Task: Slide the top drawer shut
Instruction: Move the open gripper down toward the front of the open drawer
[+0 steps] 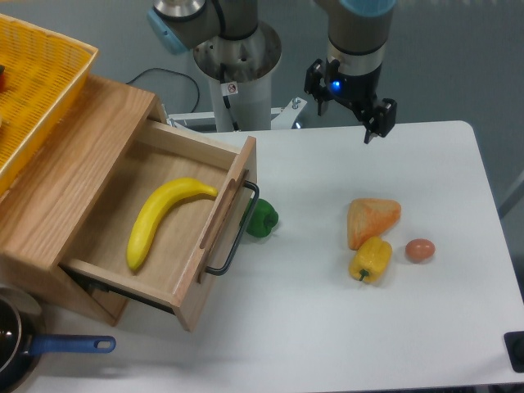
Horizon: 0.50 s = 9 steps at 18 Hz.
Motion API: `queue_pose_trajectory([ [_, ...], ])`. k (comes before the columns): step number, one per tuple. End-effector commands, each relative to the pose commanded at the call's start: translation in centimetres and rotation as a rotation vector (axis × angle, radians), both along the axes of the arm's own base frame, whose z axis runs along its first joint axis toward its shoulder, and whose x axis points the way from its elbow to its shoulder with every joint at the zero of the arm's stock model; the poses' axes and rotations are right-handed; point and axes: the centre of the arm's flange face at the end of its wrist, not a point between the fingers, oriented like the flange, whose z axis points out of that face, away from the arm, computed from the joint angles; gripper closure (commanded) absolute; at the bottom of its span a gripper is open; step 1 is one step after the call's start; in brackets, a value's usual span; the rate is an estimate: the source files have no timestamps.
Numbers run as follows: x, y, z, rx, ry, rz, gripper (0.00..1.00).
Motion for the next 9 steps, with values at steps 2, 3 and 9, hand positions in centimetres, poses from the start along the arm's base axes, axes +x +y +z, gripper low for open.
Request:
queue_pose_trajectory([
  [2,0.0,0.2,-1.0,-0.004,-0.012,-0.003,0.00],
  [3,-0.1,0.3,-1.0,0.001,-0.005,0.003,0.00],
  [9,-0.9,0.8,-2.3,0.002,-0.013,0.017,0.00],
])
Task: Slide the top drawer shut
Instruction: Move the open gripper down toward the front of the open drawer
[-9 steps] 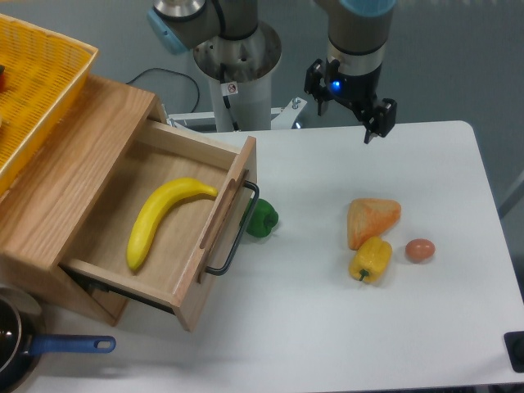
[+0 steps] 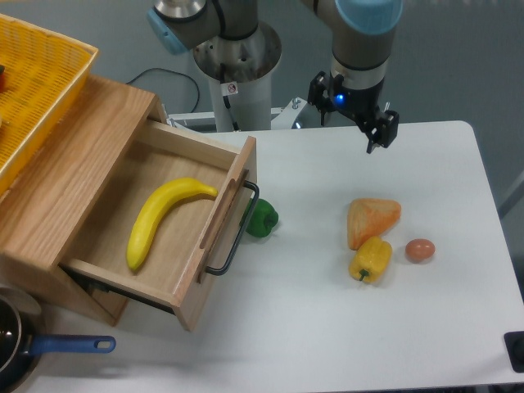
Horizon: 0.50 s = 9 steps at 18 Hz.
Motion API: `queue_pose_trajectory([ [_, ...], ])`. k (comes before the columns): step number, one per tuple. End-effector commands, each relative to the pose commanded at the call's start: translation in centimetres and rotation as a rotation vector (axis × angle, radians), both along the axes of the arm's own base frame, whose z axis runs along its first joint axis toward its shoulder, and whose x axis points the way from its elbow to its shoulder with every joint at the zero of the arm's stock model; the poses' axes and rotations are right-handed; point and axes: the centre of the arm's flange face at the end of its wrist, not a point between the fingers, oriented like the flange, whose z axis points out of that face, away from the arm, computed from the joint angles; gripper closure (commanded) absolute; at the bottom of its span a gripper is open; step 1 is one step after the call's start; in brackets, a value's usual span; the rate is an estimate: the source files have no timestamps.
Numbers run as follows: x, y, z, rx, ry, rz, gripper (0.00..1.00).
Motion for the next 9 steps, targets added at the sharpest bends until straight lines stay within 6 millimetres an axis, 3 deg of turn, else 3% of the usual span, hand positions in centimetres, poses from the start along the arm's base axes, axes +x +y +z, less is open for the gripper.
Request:
queue_pose_trajectory([
  [9,-1.0,1.3,-0.6,0.038,0.018,0.188,0.00],
])
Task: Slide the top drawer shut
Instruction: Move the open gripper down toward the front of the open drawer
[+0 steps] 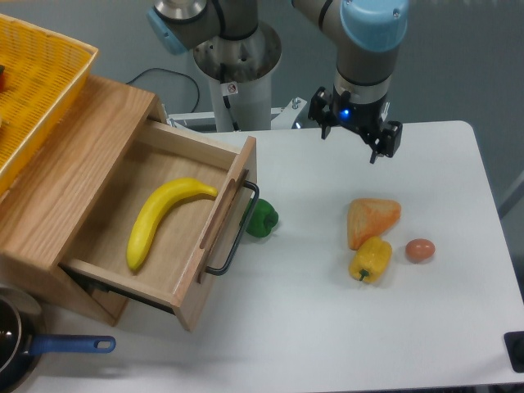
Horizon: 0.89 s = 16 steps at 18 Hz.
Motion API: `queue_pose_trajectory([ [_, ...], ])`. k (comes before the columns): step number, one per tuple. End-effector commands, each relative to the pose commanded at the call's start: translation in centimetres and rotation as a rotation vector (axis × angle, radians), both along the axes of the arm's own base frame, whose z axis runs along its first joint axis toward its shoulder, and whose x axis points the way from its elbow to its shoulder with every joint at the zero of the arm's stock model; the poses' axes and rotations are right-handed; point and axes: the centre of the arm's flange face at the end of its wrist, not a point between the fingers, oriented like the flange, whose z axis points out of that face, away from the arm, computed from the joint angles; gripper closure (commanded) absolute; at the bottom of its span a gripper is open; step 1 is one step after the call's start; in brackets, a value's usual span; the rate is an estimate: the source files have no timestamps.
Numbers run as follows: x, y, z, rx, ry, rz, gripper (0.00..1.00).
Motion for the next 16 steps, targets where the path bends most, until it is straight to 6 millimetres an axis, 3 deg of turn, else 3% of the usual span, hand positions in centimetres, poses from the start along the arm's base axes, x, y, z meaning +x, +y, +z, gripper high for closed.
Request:
queue_pose_trajectory([
  [10,-2.2,1.3,-2.2,0.023,0.032,0.156,0.00],
  [16,-2.5,4.2,-2.1,0.103,-0.005,0.343,0.00],
])
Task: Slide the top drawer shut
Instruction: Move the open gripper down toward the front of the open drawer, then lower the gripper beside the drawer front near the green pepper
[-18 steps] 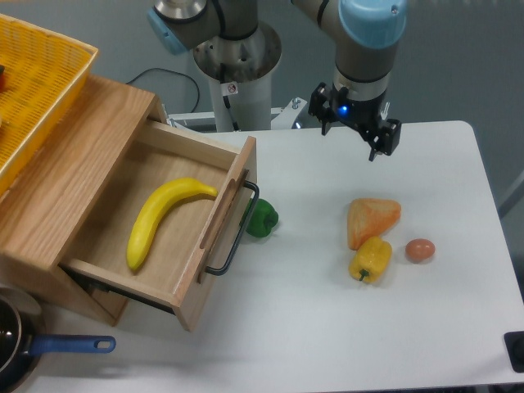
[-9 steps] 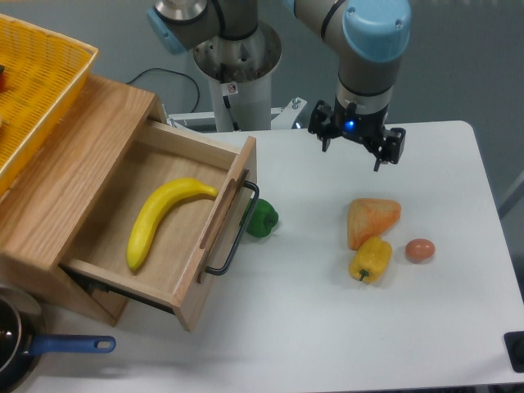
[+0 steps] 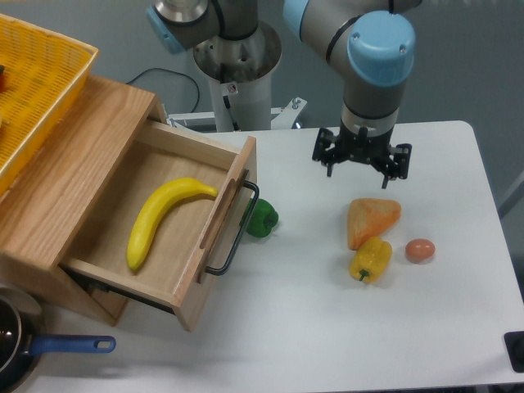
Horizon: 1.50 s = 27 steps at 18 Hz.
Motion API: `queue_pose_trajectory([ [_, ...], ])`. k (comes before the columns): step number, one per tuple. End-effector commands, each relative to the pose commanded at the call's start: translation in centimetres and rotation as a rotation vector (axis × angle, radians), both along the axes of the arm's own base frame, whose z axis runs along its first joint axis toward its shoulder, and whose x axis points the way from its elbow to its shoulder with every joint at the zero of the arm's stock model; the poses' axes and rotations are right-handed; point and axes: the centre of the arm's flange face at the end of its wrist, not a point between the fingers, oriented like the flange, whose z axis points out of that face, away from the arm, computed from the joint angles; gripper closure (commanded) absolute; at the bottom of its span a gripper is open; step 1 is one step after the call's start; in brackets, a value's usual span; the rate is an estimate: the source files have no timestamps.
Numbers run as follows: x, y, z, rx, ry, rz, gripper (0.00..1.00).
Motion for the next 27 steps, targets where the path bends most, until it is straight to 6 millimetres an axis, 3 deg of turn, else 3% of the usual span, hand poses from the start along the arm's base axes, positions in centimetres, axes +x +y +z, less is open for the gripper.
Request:
queue_pose_trajectory([
  [11,1.8,4.5,0.3,0.102,0.011,0.071,0.00],
  [17,4.1,7.0,-0.1,0.105,0.013,0.043,0.00],
  [27,5.7,8.1,-0.3,0.097,0.007,0.018,0.00],
])
